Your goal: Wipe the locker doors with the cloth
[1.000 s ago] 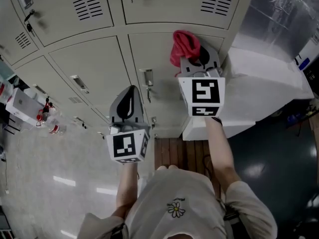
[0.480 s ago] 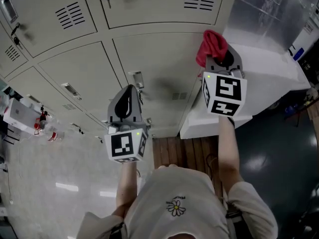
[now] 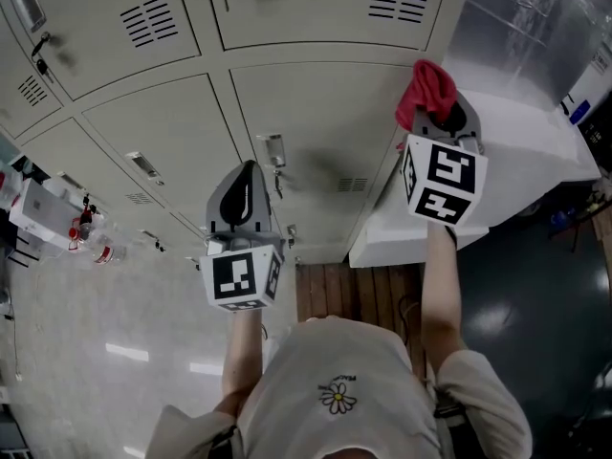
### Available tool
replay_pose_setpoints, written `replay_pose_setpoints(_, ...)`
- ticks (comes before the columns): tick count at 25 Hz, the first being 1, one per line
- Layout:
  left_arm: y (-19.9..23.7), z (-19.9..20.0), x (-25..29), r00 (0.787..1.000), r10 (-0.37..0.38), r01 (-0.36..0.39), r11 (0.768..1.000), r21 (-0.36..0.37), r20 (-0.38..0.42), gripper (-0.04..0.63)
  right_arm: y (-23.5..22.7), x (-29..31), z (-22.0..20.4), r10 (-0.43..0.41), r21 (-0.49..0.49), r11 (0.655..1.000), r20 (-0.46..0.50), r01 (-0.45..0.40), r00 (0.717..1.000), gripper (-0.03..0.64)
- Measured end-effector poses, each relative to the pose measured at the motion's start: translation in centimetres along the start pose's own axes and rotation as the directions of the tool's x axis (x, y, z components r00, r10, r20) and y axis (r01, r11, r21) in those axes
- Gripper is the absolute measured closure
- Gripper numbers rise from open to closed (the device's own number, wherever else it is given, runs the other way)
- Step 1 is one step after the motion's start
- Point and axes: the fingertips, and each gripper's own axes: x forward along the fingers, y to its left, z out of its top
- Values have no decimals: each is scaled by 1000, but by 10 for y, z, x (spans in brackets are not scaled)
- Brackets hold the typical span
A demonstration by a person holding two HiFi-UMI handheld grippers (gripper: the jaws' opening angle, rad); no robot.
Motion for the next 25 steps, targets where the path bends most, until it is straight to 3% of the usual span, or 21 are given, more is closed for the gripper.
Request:
replay_pose_setpoints(3,6,-1,-4,1000,15,-15,1000,1,-2,578,3,-4,5,10,44,999,10,-11,1000,588)
replay_pose_setpoints(6,12,-2,-8,999,35,-35,999,4,-8,578,29,-22,32,103,101,988,96,-113,990,588)
replay_pose_setpoints(11,25,-5,-19,997,76,-76,997,17,-24,578,110,-43,67,318,108,932,219,-347,922,588)
replay_pose_setpoints(14,37,-10,-28,993,109,-108,994,26,-37,578,164,-45,73,406,70,897,258,-436,877,588)
replay_pose_setpoints(16,45,-11,-35,990,134,-133,991,25,-43,578,195,-38,70,439,48,884,252,-464,862,588)
replay_pose_setpoints(19,55,-11,-45,985,165,-164,986,28,-47,578,230,-23,58,450,73,876,227,-476,864,588)
replay_pose_setpoints(25,74,-15,-61,973,222,-220,975,32,-64,578,268,-4,45,484,28,867,187,-497,855,588)
